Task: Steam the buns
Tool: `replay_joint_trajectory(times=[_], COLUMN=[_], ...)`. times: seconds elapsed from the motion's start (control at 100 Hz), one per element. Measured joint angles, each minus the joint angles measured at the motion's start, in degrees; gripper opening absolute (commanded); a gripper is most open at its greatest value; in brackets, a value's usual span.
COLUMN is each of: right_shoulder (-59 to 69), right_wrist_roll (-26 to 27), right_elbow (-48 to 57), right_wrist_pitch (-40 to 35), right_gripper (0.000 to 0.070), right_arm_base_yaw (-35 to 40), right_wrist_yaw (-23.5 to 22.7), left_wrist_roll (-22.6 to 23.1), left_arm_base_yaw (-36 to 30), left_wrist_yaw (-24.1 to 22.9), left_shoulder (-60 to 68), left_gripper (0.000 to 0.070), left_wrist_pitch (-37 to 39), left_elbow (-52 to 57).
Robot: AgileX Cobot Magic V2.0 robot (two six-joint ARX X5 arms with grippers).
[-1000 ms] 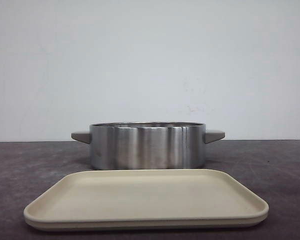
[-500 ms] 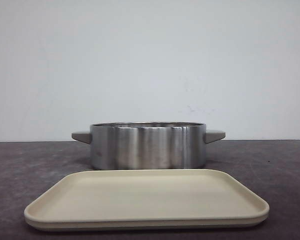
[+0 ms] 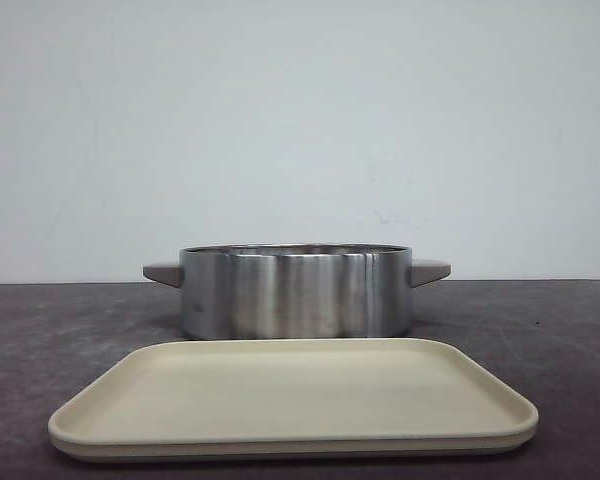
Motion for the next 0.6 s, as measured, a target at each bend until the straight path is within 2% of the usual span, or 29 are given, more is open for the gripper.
replay_joint_trajectory(times=[0.6], right_shoulder=[0.0], right_wrist_roll=[-0.37], right_elbow=[0.0], right_wrist_pitch=[0.0], right_gripper=[0.0017], right_arm_base_yaw=[0.0], right_wrist_yaw=[0.0], left_wrist_roll=[0.0], left_arm_base_yaw=[-0.02], left_wrist_yaw=[0.0], left_shoulder=[-0.02], left_gripper=[0.0017], left_wrist_pitch=[0.0], left_elbow=[0.0])
